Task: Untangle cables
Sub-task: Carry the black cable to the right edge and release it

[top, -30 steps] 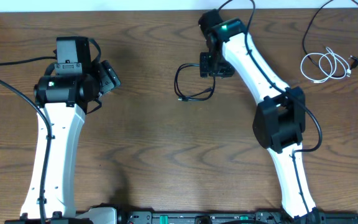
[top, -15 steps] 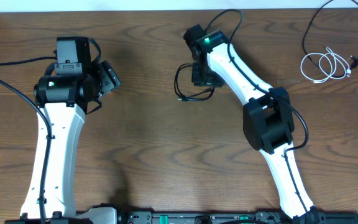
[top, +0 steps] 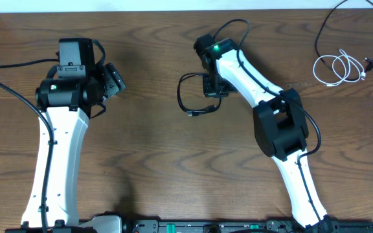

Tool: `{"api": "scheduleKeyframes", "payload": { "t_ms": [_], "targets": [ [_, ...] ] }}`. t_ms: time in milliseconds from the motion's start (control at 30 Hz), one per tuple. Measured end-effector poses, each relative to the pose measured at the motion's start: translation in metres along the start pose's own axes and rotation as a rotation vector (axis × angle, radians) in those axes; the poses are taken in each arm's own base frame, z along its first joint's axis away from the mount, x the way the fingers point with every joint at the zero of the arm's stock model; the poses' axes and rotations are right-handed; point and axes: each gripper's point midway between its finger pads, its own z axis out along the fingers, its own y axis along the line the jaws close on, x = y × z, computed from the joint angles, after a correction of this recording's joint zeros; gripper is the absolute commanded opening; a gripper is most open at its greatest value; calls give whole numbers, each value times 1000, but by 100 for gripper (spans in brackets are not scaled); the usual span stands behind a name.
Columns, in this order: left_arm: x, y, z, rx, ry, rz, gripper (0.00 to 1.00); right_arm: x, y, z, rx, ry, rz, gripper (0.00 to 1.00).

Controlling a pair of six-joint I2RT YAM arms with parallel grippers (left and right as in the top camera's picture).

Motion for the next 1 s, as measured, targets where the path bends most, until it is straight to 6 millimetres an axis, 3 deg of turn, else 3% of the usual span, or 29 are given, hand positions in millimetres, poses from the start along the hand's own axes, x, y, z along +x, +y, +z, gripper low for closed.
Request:
{"api": "scheduleKeyframes", "payload": {
  "t_ms": [200, 267, 300, 367, 400, 500, 533, 567, 833, 1000],
  "targets": [
    [0, 0, 0, 0, 0, 0, 86, 2, -11, -15, -103, 38, -133, 1],
    [0, 0, 0, 0, 0, 0, 86, -8, -24, -49, -191, -16, -143, 1],
    [0, 0, 0, 0, 0, 0, 86, -18, -39, -87, -251, -91, -130, 1],
    [0, 0, 0, 0, 0, 0, 86, -23, -64, -129, -289, -169, -97, 1],
    [0, 0, 0, 0, 0, 0, 86, -25, -92, -167, -309, -247, -57, 1],
    [0, 0, 0, 0, 1, 0, 86, -18, -151, -213, -312, -338, 38, 1],
    [1, 1, 0, -2, 4, 0, 86, -16, -184, -227, -299, -377, 101, 1],
    [1, 1, 0, -3, 6, 0, 86, -12, -206, -232, -292, -387, 148, 1],
    [4, 3, 0, -9, 16, 0, 86, 17, -320, -239, -251, -403, 416, 1],
    [4, 3, 0, -9, 16, 0, 86, 51, -392, -269, -204, -517, 597, 1]
  ]
}}
